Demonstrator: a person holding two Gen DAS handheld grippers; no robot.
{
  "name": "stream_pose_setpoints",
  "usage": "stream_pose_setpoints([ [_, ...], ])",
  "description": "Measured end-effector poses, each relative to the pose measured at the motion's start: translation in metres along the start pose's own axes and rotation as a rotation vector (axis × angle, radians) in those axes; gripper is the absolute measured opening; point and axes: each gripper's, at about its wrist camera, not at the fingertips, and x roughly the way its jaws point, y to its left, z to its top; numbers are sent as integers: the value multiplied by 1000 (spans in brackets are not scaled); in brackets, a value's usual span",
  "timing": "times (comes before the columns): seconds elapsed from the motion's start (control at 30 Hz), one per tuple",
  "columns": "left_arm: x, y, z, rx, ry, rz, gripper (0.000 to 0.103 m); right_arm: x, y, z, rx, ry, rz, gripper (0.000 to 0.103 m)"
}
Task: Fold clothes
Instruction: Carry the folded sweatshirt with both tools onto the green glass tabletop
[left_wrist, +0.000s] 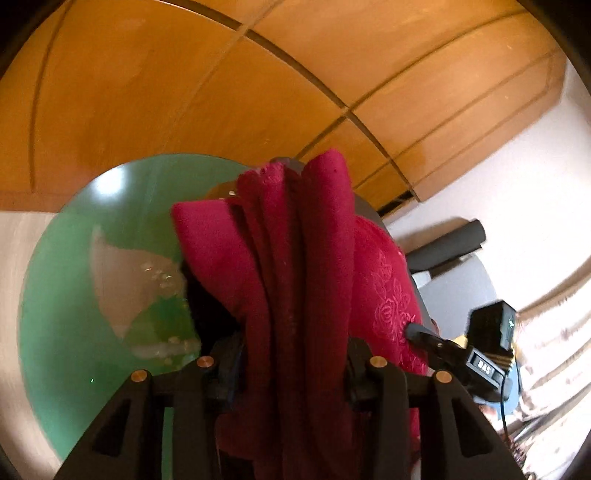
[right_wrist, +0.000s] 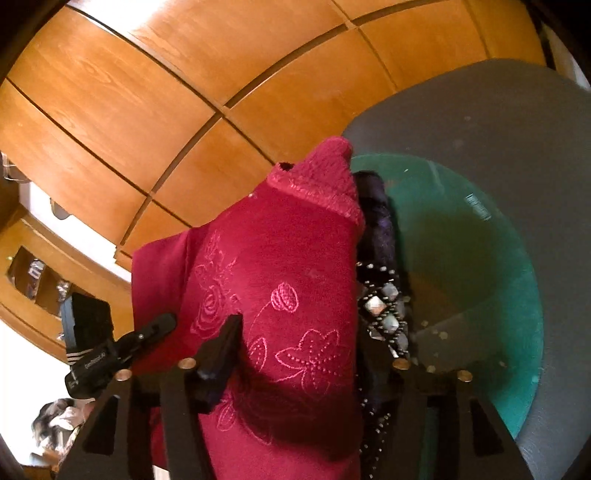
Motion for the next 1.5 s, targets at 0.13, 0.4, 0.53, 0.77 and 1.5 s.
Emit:
stream_pose_setpoints([
  [0.13,-43,-36,-10,124,-139,107,38,-37,23,14,-114,-133,-134,60],
  [0.4,-10,-109,-17,398,-87,209,34,-18,83,43,-369,-127,-195,19],
  [0.53,11,-82,-14,367,-35,341,28,23,84,43,-406,-26,-241,20],
  [0.77,31,-42,-9,390,-15,321,21,70,57,57,-315,70,-302,16],
  [1.5,-18,-96,-82,520,-100,444,28,4,97,-45,-472,-57,-322,41],
])
